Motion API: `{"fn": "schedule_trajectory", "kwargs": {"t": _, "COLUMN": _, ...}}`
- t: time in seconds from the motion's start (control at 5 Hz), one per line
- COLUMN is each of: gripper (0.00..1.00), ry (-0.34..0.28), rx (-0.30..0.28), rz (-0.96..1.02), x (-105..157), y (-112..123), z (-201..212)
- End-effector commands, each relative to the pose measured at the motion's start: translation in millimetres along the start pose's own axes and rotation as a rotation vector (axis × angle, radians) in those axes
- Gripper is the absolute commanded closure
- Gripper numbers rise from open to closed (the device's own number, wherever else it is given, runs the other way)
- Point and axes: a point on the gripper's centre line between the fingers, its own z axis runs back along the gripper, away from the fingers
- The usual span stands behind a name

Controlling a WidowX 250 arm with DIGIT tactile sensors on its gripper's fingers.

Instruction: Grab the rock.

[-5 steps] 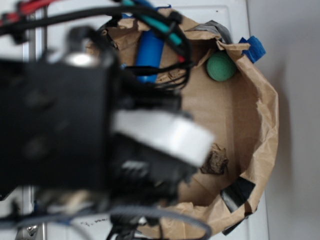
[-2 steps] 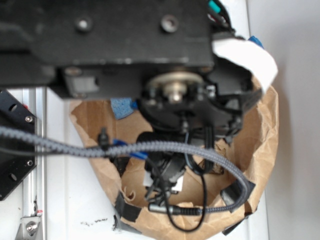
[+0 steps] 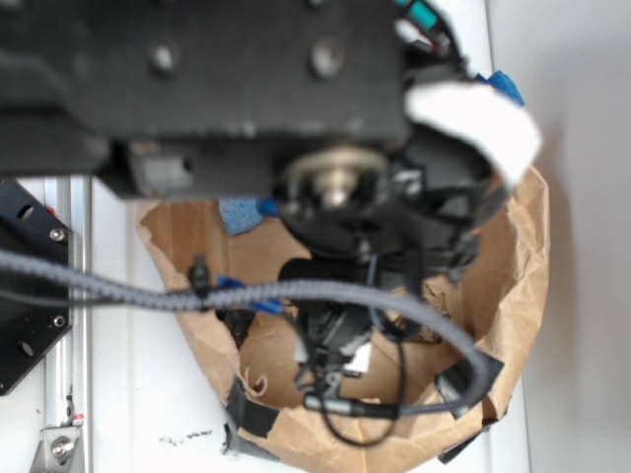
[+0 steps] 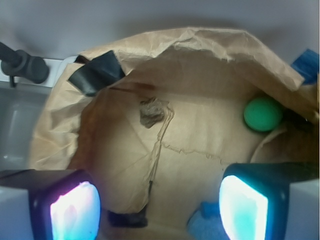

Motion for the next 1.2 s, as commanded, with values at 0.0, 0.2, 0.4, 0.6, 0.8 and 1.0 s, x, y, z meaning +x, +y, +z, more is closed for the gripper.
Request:
{"fn": "schedule_trajectory", "kwargs": {"t": 0.0, "gripper": 0.00, "ry": -0.021, "rx": 0.042, "rz": -0.012, "x": 9, "y": 19, "z": -41}}
{"fn": "schedule_trajectory", "kwargs": {"t": 0.2, "gripper": 0.00, "ry": 0.023, "rx": 0.039, "rz": 0.009, "x": 16, "y": 31, "z": -64}}
{"fn": "schedule_trajectory", "kwargs": {"t": 0.4, "gripper": 0.00, "ry": 0.029, "rx": 0.032, "rz": -0.010, "x": 25, "y": 20, "z": -85}}
{"fn": "schedule_trajectory", "kwargs": {"t": 0.6, "gripper": 0.00, "ry": 0.010, "rx": 0.009, "rz": -0.038, "x": 30, "y": 2, "z": -90}}
{"fn": "schedule_trajectory", "kwargs": {"t": 0.8, "gripper": 0.00, "ry": -0.034, "rx": 0.020, "rz": -0.051, "x": 35, "y": -8, "z": -92}}
{"fn": "schedule_trajectory", "kwargs": {"t": 1.0, "gripper": 0.00, "ry": -0.025, "rx": -0.007, "rz": -0.037, "x": 41, "y": -4, "z": -98}}
